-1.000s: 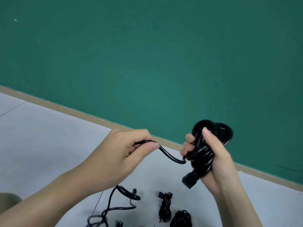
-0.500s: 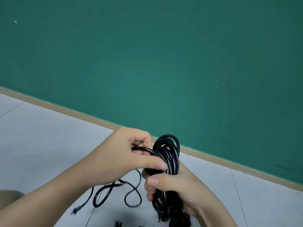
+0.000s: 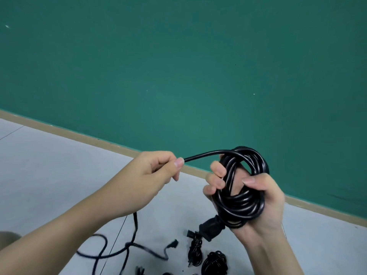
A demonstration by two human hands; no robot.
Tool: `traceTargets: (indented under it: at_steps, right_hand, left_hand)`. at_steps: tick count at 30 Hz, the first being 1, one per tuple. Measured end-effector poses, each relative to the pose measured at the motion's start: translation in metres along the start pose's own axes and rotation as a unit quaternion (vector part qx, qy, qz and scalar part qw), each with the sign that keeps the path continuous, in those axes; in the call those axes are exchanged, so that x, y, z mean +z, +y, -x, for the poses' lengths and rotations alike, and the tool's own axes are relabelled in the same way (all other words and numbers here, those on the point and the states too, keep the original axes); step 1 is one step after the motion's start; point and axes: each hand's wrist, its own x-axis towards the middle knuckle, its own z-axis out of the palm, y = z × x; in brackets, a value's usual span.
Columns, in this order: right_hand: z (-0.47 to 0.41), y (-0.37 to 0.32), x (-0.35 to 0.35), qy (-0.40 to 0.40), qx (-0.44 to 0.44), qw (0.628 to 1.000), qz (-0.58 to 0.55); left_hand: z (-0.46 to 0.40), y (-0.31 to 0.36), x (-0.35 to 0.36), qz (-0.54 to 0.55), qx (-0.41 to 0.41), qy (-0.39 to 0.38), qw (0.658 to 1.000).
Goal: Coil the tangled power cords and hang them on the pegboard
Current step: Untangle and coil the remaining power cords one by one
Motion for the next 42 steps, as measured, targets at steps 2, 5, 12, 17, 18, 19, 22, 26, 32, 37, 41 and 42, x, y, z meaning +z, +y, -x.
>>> traceTargets:
  at_steps: [2, 5, 12, 17, 18, 19, 22, 26, 32, 37, 41, 42]
  right_hand:
    - [-0.001, 0.003, -0.002, 0.051, -0.024, 0.998, 0.027]
    - [-0.003, 0.009, -0.002, 0.097, -0.031, 0.994, 0.049]
    - [0.002, 0.017, -0.001, 0.158, -0.018, 0.959, 0.235]
    - [-0.001, 0.025, 0.005, 0.176, -0.011, 0.931, 0.321]
    - [-0.002, 0.026, 0.004, 0.177, -0.011, 0.926, 0.332]
    - [-0.002, 0.026, 0.003, 0.176, -0.011, 0.926, 0.335]
    - [-0.003, 0.025, -0.001, 0.174, 0.002, 0.949, 0.263]
    - [-0.007, 0.011, 0.001, 0.176, -0.029, 0.976, 0.121]
    - [-0.012, -0.012, 0.001, 0.177, -0.129, 0.975, 0.029]
    - [-0.016, -0.018, -0.008, 0.208, -0.155, 0.966, 0.015]
    - [-0.018, -0.026, -0.009, 0.253, -0.193, 0.948, 0.012]
    - [-0.017, -0.028, -0.009, 0.265, -0.204, 0.942, 0.018]
  left_hand:
    - [0.001, -0.002, 0.006, 0.024, -0.025, -0.008, 0.999]
    - [0.001, -0.001, 0.011, 0.049, -0.064, -0.004, 0.997]
    - [0.003, -0.008, 0.03, 0.051, -0.127, -0.047, 0.989]
    - [0.004, -0.02, 0.038, -0.037, -0.119, -0.067, 0.99]
    - [0.005, -0.02, 0.039, -0.032, -0.119, -0.071, 0.99]
    - [0.006, -0.019, 0.039, -0.023, -0.121, -0.074, 0.99]
    - [0.007, -0.015, 0.038, 0.011, -0.124, -0.082, 0.989]
    - [0.006, -0.015, 0.034, 0.031, -0.122, -0.095, 0.988]
    - [0.004, -0.004, 0.019, 0.025, -0.095, -0.132, 0.986]
    - [0.004, -0.001, 0.016, -0.019, -0.042, -0.118, 0.992]
    - [0.007, 0.001, 0.017, -0.047, 0.027, -0.034, 0.998]
    - [0.007, 0.001, 0.016, -0.042, 0.04, -0.016, 0.998]
